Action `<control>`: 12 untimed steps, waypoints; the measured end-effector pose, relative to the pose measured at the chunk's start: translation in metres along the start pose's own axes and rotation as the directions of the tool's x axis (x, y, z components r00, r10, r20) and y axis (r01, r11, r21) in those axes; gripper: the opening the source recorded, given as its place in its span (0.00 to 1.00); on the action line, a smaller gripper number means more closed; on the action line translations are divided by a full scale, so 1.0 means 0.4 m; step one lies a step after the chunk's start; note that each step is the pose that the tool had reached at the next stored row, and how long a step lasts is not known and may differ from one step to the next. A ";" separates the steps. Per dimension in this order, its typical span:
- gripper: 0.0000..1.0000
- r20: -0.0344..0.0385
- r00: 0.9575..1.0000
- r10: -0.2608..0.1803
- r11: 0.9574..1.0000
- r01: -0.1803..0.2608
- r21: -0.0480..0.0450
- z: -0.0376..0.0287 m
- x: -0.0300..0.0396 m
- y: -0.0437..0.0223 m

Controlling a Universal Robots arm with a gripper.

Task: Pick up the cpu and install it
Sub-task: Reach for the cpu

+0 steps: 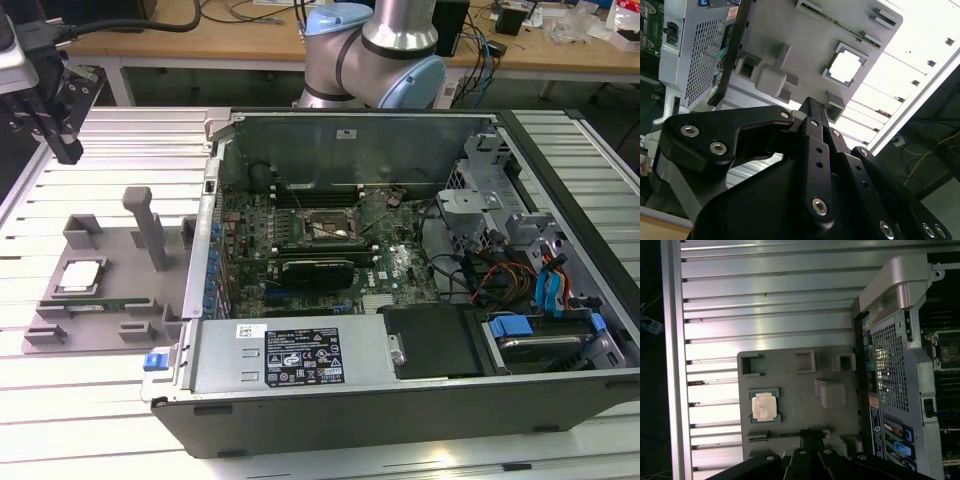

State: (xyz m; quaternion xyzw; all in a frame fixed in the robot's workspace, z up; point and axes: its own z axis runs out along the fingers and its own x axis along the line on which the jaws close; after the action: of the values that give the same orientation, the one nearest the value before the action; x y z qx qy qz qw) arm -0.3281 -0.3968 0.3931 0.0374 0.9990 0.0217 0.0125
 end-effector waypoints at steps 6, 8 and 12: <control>0.11 0.000 1.000 0.000 1.000 0.000 0.000 -0.001 0.024 -0.001; 0.11 0.000 1.000 0.000 1.000 0.000 0.000 -0.001 0.031 -0.002; 0.11 0.000 1.000 0.000 1.000 0.000 0.000 -0.001 0.045 -0.003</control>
State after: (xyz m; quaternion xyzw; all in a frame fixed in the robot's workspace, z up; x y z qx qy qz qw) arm -0.3463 -0.3965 0.3931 0.0374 0.9990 0.0216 0.0126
